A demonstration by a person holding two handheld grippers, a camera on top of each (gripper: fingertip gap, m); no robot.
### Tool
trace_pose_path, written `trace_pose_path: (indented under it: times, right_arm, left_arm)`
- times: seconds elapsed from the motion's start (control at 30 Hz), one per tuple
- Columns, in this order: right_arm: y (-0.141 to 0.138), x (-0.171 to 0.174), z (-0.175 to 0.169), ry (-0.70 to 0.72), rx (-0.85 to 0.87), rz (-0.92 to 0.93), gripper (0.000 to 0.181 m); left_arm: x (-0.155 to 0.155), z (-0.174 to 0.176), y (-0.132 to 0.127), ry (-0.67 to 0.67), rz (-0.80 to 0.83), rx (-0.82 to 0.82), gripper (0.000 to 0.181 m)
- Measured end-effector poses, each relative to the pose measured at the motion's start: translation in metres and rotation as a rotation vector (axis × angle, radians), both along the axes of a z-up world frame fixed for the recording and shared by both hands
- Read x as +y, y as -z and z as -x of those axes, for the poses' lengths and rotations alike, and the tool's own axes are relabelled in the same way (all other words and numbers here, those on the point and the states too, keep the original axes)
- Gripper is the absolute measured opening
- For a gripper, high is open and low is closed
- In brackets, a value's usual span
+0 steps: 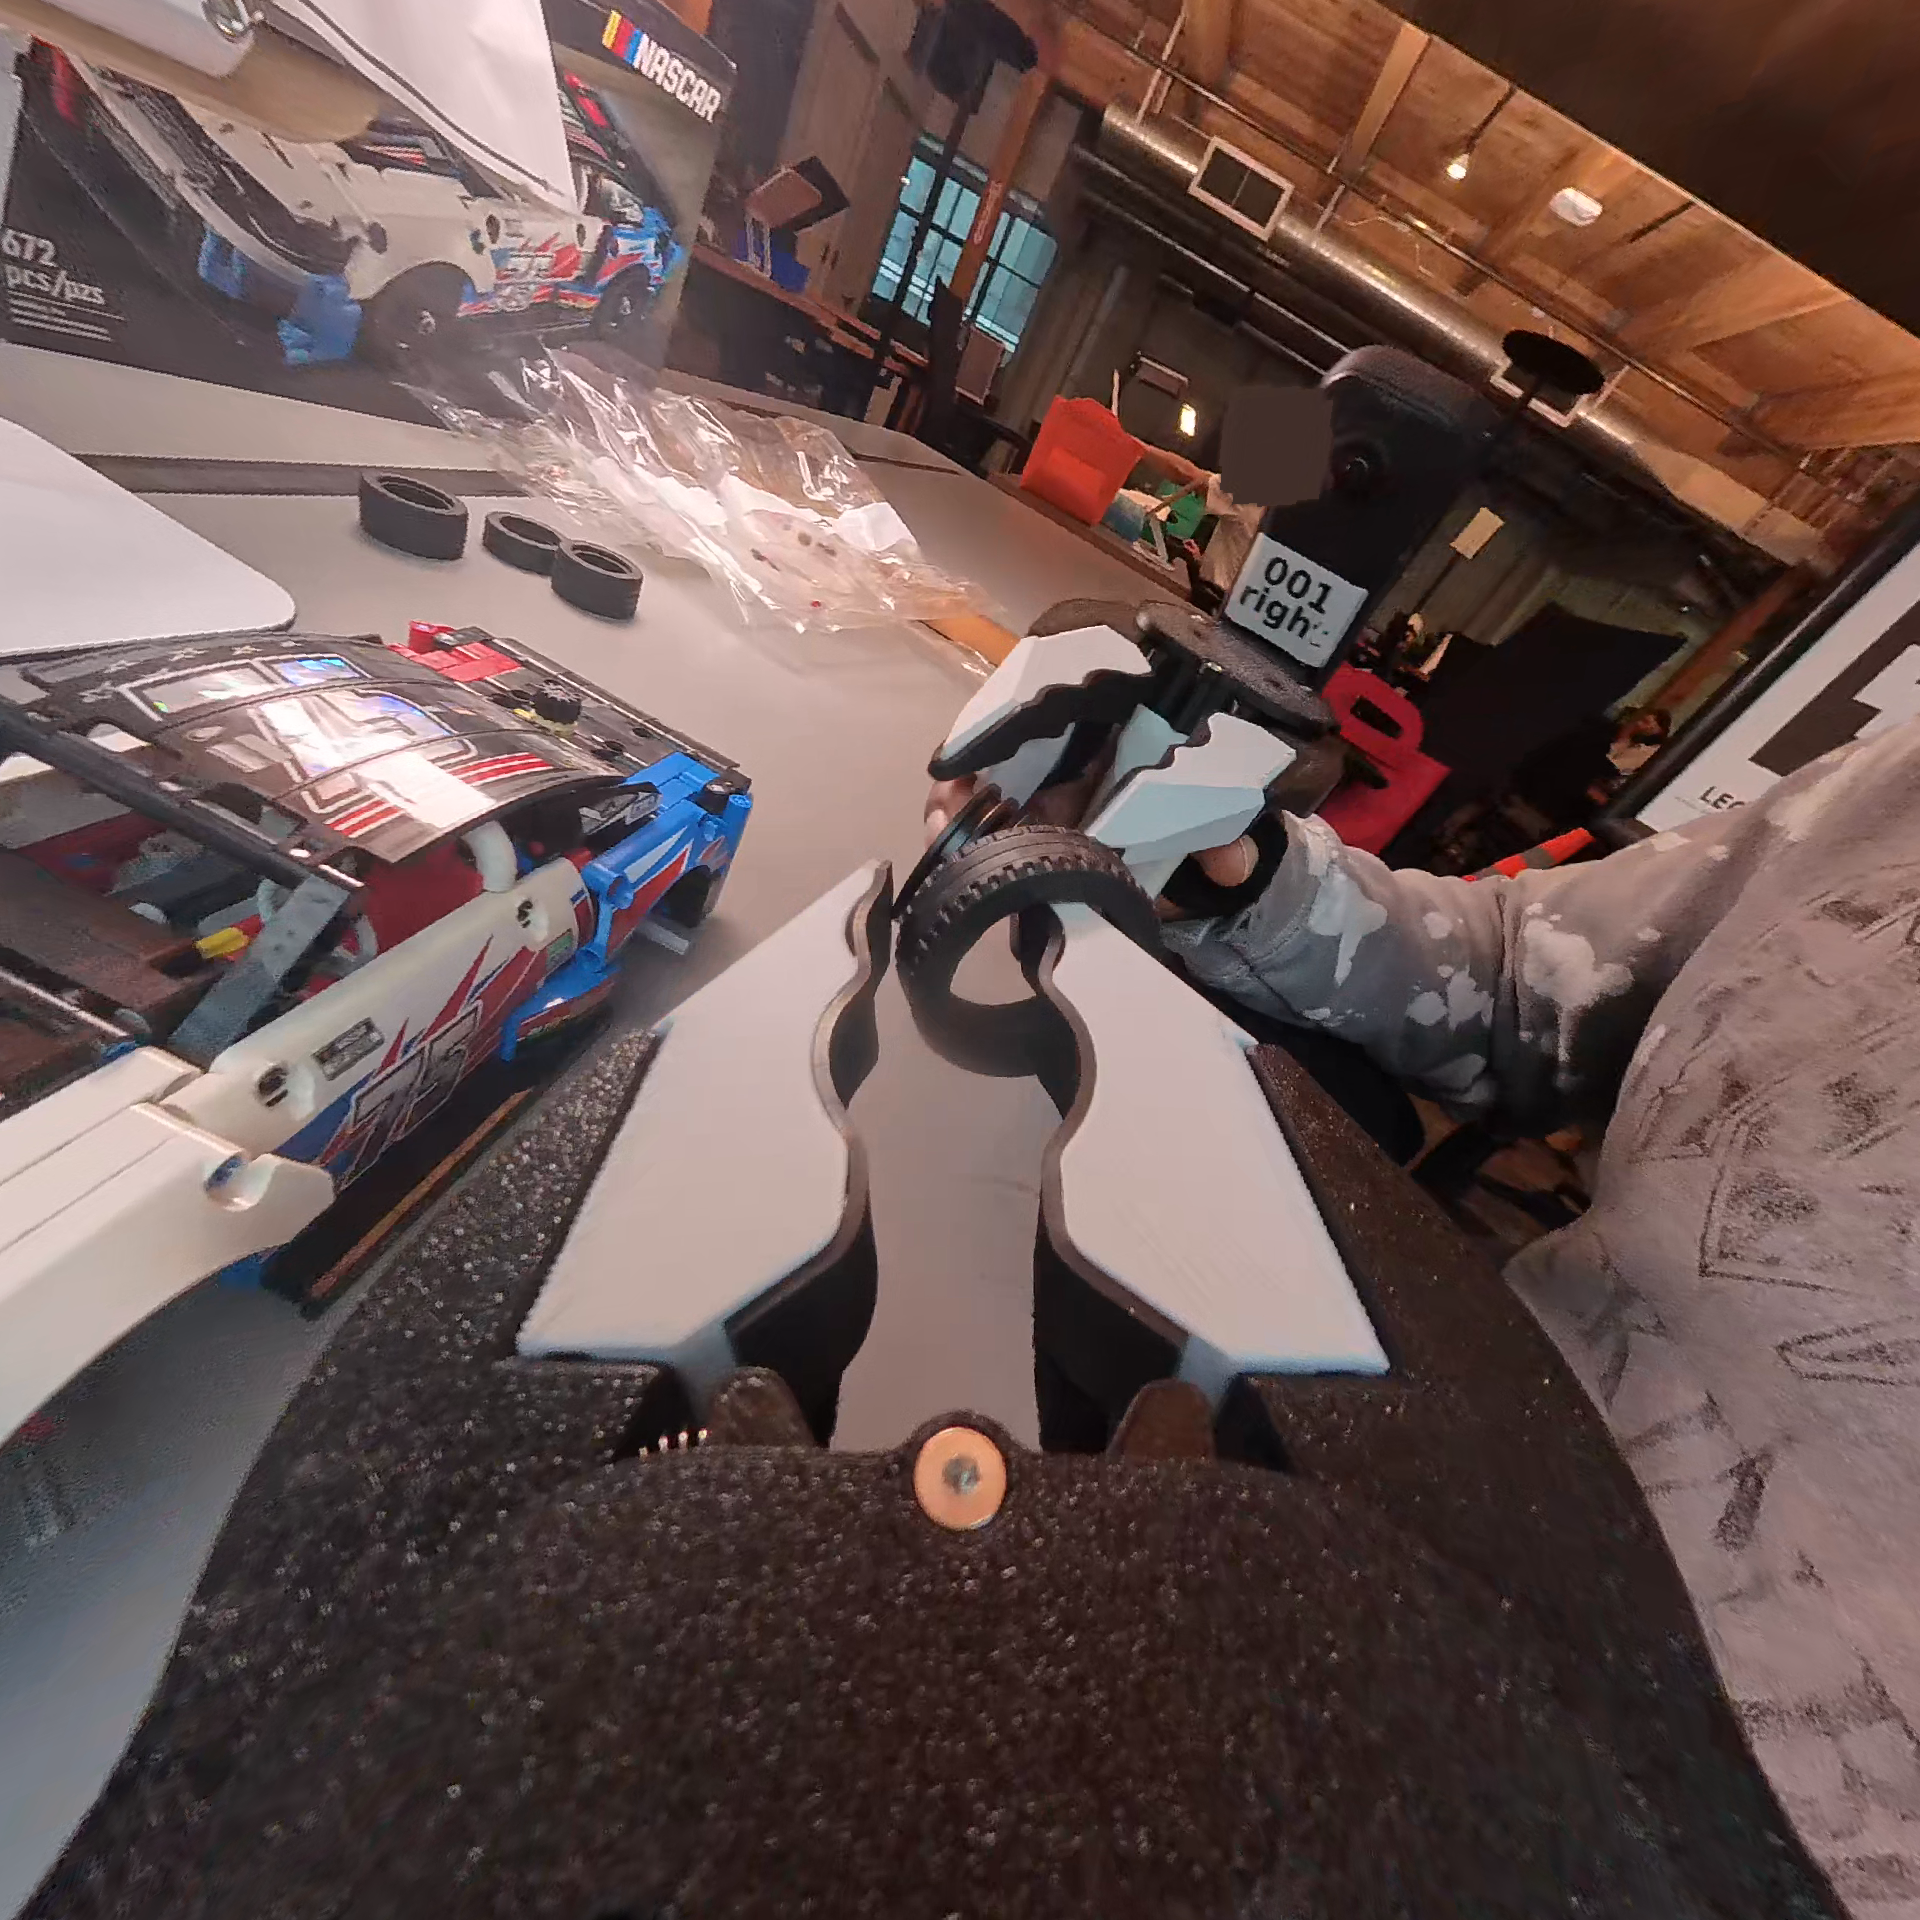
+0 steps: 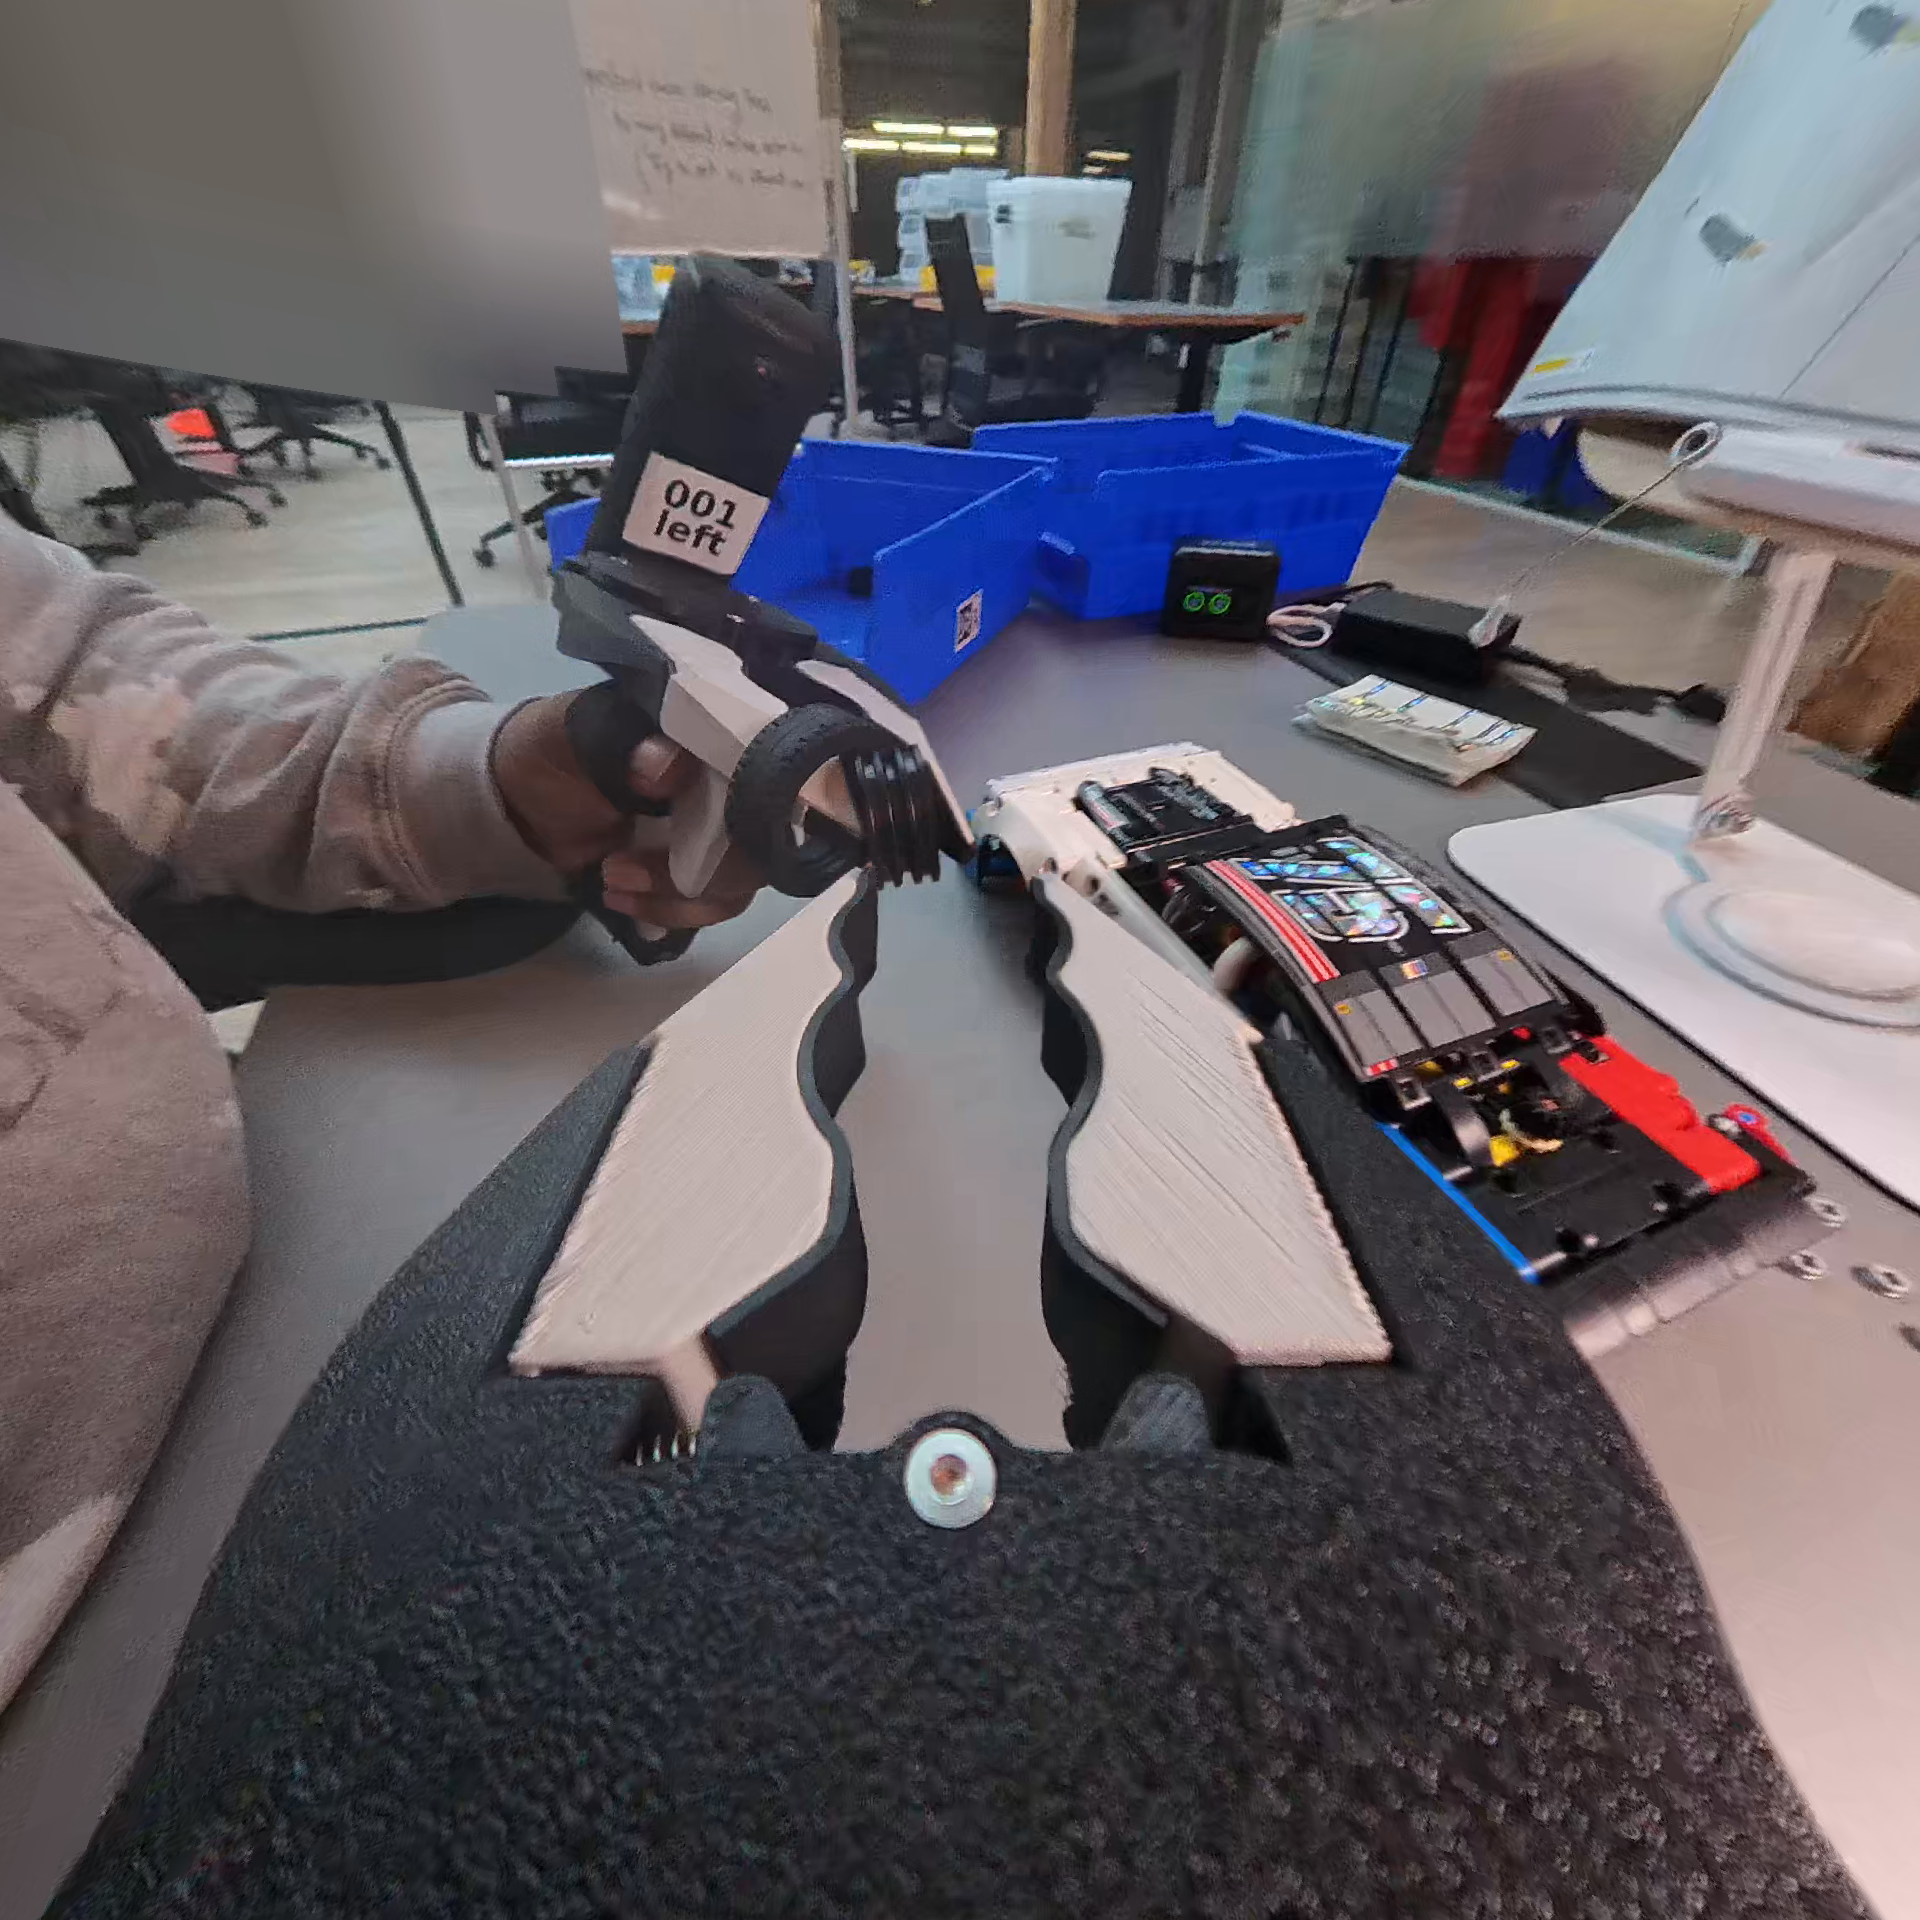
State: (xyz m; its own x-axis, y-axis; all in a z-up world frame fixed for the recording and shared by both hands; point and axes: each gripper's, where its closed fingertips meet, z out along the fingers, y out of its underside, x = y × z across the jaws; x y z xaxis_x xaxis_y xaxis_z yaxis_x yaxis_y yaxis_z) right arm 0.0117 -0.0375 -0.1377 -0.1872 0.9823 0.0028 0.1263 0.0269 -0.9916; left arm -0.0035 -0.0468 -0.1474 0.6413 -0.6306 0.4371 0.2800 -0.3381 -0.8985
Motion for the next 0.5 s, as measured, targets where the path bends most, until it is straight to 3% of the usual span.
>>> trace_pose_path:
  times: [0.13, 0.33, 0.5]
  right_arm:
    - [0.007, -0.014, 0.001, -0.093, -0.030, 0.084, 0.033]
    - [0.009, -0.028, -0.002, -0.181, -0.030, 0.067, 0.016]
    - [0.013, -0.029, -0.004, -0.195, -0.053, 0.067, 0.013]
  left_arm:
    - [-0.004, -0.011, 0.004, 0.047, 0.003, 0.021, 0.022]
    - [-0.012, -0.022, 0.007, 0.111, -0.001, 0.055, 0.023]
    - [-0.013, -0.023, 0.011, 0.127, 0.015, 0.088, 0.023]
